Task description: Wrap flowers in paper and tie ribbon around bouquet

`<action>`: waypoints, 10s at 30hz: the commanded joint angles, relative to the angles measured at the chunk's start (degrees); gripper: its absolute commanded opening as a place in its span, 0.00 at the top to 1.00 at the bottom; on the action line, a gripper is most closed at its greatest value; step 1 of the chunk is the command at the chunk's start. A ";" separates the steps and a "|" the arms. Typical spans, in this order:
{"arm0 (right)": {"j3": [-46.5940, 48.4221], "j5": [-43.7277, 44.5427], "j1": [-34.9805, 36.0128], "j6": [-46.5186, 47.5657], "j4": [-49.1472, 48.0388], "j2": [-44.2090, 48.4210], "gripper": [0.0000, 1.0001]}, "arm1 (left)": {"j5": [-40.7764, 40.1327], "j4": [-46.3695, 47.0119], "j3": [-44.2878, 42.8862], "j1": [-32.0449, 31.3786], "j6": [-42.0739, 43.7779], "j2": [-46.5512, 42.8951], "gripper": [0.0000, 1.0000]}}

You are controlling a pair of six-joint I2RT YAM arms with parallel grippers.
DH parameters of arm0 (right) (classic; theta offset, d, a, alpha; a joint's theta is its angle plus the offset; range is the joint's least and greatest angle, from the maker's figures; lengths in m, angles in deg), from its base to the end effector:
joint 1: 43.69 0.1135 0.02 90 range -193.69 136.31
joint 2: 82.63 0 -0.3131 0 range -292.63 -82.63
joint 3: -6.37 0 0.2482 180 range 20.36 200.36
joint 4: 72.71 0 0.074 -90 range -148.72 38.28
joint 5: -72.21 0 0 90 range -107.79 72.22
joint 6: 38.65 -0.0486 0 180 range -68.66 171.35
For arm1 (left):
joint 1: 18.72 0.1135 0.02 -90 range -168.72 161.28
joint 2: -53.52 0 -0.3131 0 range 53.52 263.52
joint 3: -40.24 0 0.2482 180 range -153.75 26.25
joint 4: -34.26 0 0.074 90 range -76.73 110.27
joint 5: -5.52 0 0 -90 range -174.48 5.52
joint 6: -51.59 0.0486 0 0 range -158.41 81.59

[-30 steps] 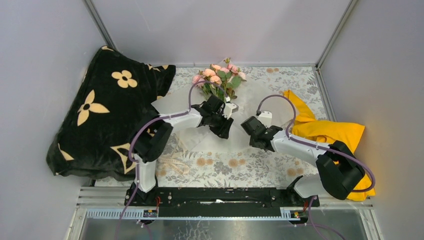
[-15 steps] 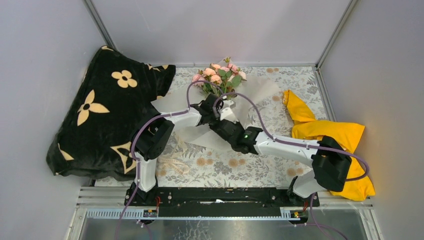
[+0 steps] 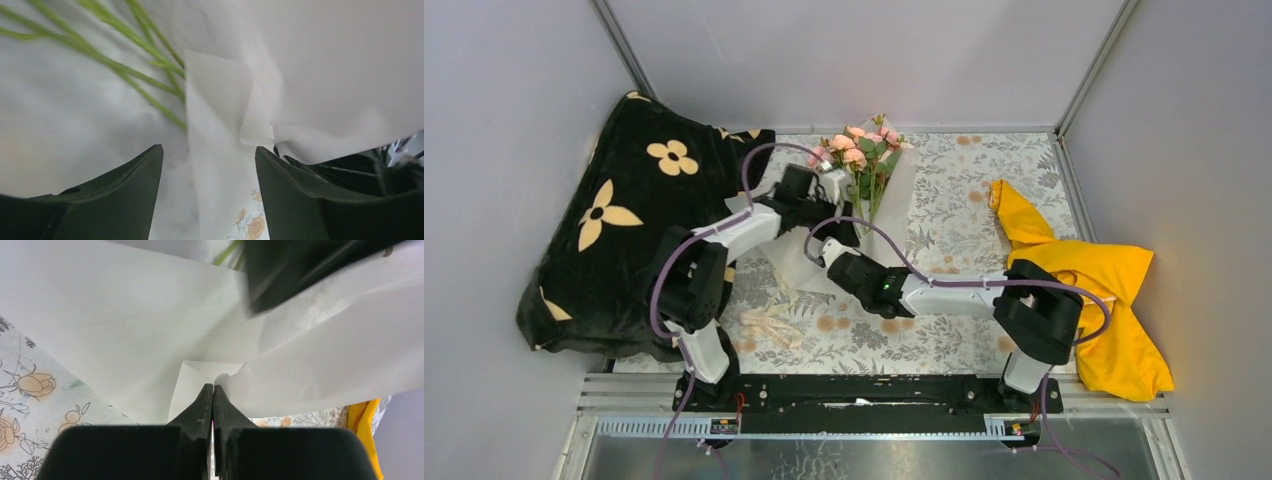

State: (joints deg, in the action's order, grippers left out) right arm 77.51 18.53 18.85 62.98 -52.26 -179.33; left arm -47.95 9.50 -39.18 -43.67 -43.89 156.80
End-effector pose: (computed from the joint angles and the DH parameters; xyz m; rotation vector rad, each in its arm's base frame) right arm 0.1911 0.3053 0.2360 -1.0855 1.9157 -0.2675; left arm 0.3447 -0.1923 0.2330 0.7073 2.3368 -1.0117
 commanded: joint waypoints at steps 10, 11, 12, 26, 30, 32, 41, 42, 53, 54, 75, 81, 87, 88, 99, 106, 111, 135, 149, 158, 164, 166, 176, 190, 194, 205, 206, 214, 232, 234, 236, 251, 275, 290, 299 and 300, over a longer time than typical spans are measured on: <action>2.27 1.00 4.33 7.47 -4.16 -6.31 1.00 | 15.06 9.20 2.61 11.64 -11.71 -11.58 0.01; 2.53 1.15 4.42 7.70 -4.03 -6.64 1.00 | 13.34 9.29 2.51 10.94 -11.64 -11.05 0.01; 2.75 1.23 4.50 7.90 -3.88 -6.97 1.00 | 11.66 9.25 2.46 10.22 -11.43 -10.29 0.01; 3.76 0.69 5.21 9.28 -2.11 -7.04 0.99 | 10.50 9.26 -2.26 8.60 -17.78 0.63 0.70; 5.26 -1.98 5.31 7.58 3.14 -4.16 0.61 | 7.17 7.50 -1.54 9.34 -15.97 1.43 1.00; 7.08 -6.30 5.31 5.05 8.52 -1.35 0.43 | 4.84 5.95 -1.27 10.55 -15.23 3.38 1.00; 5.67 -32.37 2.47 -3.90 15.02 14.32 0.12 | 5.07 8.10 3.03 11.85 -15.09 8.10 1.00; 4.78 -34.13 0.48 -5.43 12.77 14.91 0.12 | 4.78 8.50 3.28 11.85 -15.09 8.05 1.00; 0.83 -41.63 -12.53 -24.27 -5.79 1.55 0.74 | 3.32 8.44 4.33 12.07 -13.86 6.67 1.00; -0.28 -41.49 -12.53 -25.02 -7.88 1.00 0.76 | 3.04 8.40 4.36 12.18 -13.44 6.57 1.00; -3.06 -40.61 -13.95 -25.20 -0.85 12.85 0.68 | 1.25 9.94 4.29 12.29 -12.89 7.05 1.00; 7.50 -45.10 -17.71 -29.17 -5.72 -4.23 0.75 | 0.51 9.67 4.59 12.29 -12.43 5.80 1.00; 10.30 -45.18 -19.49 -34.16 -9.00 -15.48 0.79 | -0.23 6.56 3.43 12.29 -10.35 3.65 1.00; 9.96 -45.34 -19.54 -34.78 -9.41 -16.31 0.80 | -0.45 4.54 2.48 12.30 -8.73 2.96 0.90; 2.71 -44.09 -19.54 -38.33 -12.10 -14.36 0.84 | -18.77 -11.90 7.38 25.99 -4.78 -17.03 0.10; 3.06 -44.43 -19.53 -37.13 -11.30 -13.77 0.84 | -21.52 -11.48 12.35 29.75 -11.31 -16.47 0.01; 2.74 -44.67 -19.51 -37.04 -11.50 -13.27 0.84 | -20.48 -4.67 15.75 29.96 -18.21 -12.29 0.01; -0.25 -46.09 -19.85 -45.14 -15.70 -13.07 0.86 | -5.57 1.15 11.59 16.80 -12.50 -21.22 1.00; -9.75 -44.28 -21.11 -58.16 -30.34 -5.38 0.87 | -7.39 4.86 -6.32 1.09 -14.34 0.33 1.00; -11.70 -38.63 -21.12 -56.89 -21.13 5.41 0.85 | -10.14 4.88 -9.64 -1.28 -12.57 11.10 1.00; -13.31 -37.78 -26.04 -50.85 -13.04 9.47 0.76 | -11.07 4.84 -8.74 -1.95 -10.81 10.80 1.00; -10.25 -41.81 -28.16 -46.38 -9.96 6.06 0.74 | -11.93 4.81 -8.48 -2.63 -9.86 9.83 1.00; -10.16 -51.21 -31.87 -49.45 -17.93 -3.77 0.83 | -10.88 3.16 -10.48 -9.71 -6.14 3.44 1.00; -16.53 -39.86 -35.21 -54.89 -15.22 16.40 0.73 | -14.35 3.80 -10.64 -10.89 0.93 13.35 1.00; -11.31 -44.68 -40.64 -49.19 -14.11 14.18 0.55 | -13.90 4.46 -9.54 -10.90 1.37 12.48 1.00; 3.02 -66.13 -46.02 -47.64 -22.22 -4.67 0.27 | -13.11 6.11 -7.97 -10.91 1.16 11.38 1.00; 3.41 -67.21 -46.02 -48.42 -23.34 -5.78 0.27 | -13.05 6.49 -7.73 -10.91 0.90 11.21 1.00; 6.60 -73.57 -44.32 -52.99 -30.57 -13.82 0.19 | -12.71 6.90 -7.67 -10.95 0.69 11.41 0.99; 6.06 -63.11 -42.19 -51.71 -26.44 -15.28 1.00 | -14.15 1.87 -10.05 -11.23 2.18 9.81 0.97; 5.25 -61.77 -42.64 -51.23 -26.44 -14.22 1.00 | -14.45 1.09 -9.94 -11.50 2.90 9.21 0.97; 5.02 -61.15 -42.98 -50.20 -25.70 -13.07 1.00 | -14.67 0.91 -9.57 -11.73 3.58 8.97 0.97; 1.67 -62.09 -45.64 -52.91 -31.73 -14.67 1.00 | -12.59 -18.55 -17.11 -13.48 12.96 -1.79 0.19; -3.70 -59.64 -46.11 -57.56 -38.54 -12.96 1.00 | -17.52 -5.05 -3.87 -15.29 11.26 -2.17 0.58; -6.66 -51.72 -46.08 -54.92 -32.20 -5.58 0.50 | -30.58 1.99 -3.13 -27.36 27.40 3.87 0.46; -4.93 -49.27 -46.18 -44.50 -15.95 1.44 0.22 | -32.26 3.94 -0.58 -29.42 32.27 6.99 0.44; -4.22 -49.39 -46.19 -43.16 -13.80 1.51 0.20 | -32.14 4.05 -0.76 -29.47 32.23 7.23 0.44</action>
State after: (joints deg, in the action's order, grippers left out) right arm 70.54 -32.72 -27.16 12.56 -76.31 -179.90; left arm -78.41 10.22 -40.47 -72.84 -14.86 162.66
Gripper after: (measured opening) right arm 0.763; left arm 0.556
